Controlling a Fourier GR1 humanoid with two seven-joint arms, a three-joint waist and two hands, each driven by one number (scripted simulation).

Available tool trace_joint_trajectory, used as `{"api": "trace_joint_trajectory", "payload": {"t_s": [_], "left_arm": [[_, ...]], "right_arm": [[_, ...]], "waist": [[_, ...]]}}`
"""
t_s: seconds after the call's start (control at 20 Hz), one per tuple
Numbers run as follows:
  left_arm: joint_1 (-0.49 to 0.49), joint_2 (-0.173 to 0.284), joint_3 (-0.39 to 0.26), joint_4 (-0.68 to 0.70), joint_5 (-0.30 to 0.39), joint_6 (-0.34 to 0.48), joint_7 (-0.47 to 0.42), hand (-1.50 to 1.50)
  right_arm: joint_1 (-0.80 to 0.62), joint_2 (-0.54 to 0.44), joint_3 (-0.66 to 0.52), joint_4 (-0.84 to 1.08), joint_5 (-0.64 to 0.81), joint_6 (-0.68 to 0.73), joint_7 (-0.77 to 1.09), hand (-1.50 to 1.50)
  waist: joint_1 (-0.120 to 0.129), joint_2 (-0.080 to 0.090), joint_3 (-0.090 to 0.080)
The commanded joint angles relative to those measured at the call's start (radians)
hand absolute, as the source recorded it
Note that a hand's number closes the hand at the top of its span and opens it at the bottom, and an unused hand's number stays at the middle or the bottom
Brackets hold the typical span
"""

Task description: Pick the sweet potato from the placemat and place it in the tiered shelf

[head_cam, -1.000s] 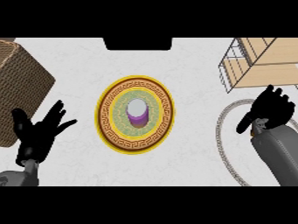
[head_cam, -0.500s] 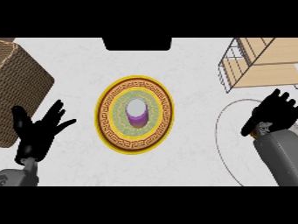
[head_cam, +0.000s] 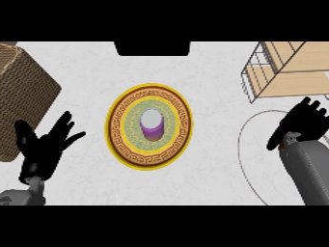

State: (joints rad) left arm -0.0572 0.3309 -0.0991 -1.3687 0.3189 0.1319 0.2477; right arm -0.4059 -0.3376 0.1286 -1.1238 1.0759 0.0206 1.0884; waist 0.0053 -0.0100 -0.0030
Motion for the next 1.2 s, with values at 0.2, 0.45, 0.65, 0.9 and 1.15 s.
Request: {"api": "trace_joint_trajectory", "payload": {"t_s": [0.2, 0.45, 0.65, 0.9, 1.15], "left_arm": [[-0.02, -0.024, 0.002, 0.058, -0.019, -0.002, -0.004, 0.0], [-0.001, -0.016, 0.033, 0.069, -0.011, -0.045, -0.028, 0.0], [0.018, -0.004, 0.029, 0.041, -0.012, -0.03, -0.006, 0.0], [0.028, -0.01, 0.027, 0.047, -0.012, -0.031, -0.011, 0.0], [0.045, 0.009, 0.054, 0.029, -0.002, -0.023, 0.018, 0.0]], "right_arm": [[-0.047, 0.053, -0.005, 0.189, -0.034, 0.098, -0.056, 1.5], [0.006, 0.055, -0.017, 0.123, -0.035, 0.043, -0.125, 1.5], [0.006, 0.082, 0.034, -0.014, -0.211, 0.165, -0.449, 1.5], [0.043, 0.104, 0.108, -0.181, -0.378, 0.312, -0.801, 1.5], [0.135, -0.012, 0.013, -0.488, -0.518, 0.366, -0.924, 1.5]], "waist": [[0.009, 0.017, 0.003], [-0.001, 0.012, 0.003], [0.002, 0.007, 0.005], [-0.024, -0.001, 0.005], [-0.057, -0.008, 0.003]]}}
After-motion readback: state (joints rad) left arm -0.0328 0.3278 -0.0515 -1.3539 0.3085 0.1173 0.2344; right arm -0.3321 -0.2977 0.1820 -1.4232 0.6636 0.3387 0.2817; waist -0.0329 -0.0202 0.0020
